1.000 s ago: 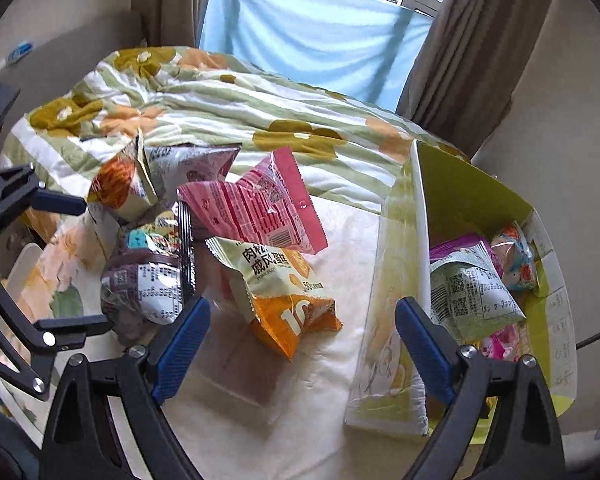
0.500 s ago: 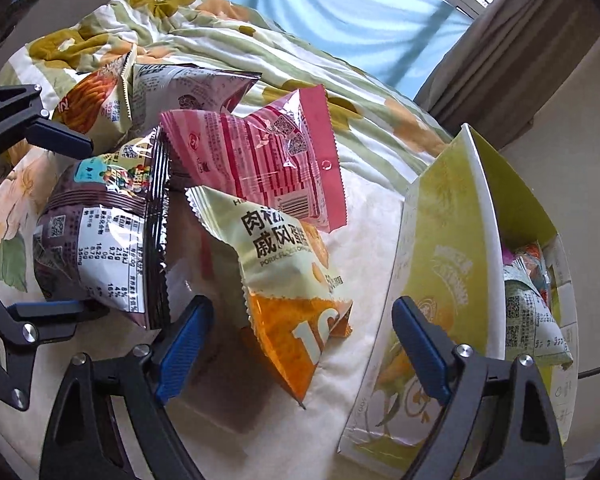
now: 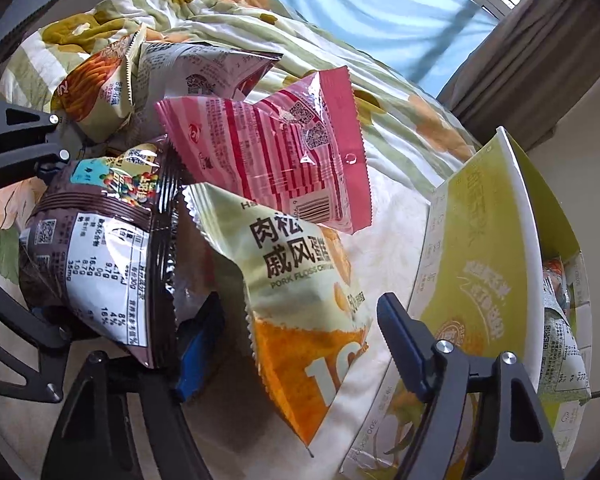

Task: Organize snacks
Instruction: 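Grasp the dark brown bag with the left gripper while the right grasps the pork floss bag, then lift and carry both bags over the cardboard box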

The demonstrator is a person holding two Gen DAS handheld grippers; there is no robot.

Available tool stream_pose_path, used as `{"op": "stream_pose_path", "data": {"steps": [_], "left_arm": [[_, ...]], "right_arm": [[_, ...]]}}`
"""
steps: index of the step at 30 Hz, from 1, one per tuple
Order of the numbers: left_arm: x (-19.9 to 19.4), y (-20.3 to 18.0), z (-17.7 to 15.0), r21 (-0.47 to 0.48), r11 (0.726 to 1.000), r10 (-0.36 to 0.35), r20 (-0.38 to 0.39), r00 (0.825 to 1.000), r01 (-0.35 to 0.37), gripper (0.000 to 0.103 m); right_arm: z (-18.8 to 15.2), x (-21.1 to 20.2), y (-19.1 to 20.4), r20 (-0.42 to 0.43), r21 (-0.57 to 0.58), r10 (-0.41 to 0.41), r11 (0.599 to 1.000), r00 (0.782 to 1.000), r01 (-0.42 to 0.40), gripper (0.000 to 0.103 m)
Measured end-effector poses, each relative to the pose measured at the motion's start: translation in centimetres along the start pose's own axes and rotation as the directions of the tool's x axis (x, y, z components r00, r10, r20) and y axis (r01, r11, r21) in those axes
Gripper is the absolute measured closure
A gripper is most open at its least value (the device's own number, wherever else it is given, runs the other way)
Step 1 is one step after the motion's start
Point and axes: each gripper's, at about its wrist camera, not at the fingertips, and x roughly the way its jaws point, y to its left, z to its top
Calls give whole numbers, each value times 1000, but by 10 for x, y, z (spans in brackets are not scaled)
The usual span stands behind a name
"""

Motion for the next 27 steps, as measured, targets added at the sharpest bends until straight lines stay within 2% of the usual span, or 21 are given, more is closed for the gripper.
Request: {"op": "stream_pose_path", "data": {"steps": [11,15,23,27], "left_arm": [[-4,4,-6,-85,996,-4,-17,1000,2,43],[-4,9,-5,-110,994,8,-19,1000,-10,43],[-13,10,-10,-120,993,19,-11,1000,-20,43],[-24,9,-16,-129,991,18,5,1000,-18,43]], "right_arm": [[1,9,-4,-3,-16,30,999,1000,-30,36],[3,20,-12,-7,-20,33,999,999,-33,42],[1,18,-19,-1,4,24,1000,1000,-24,53],[-1,10,-27,5,58,25,998,1000,-25,53]]}}
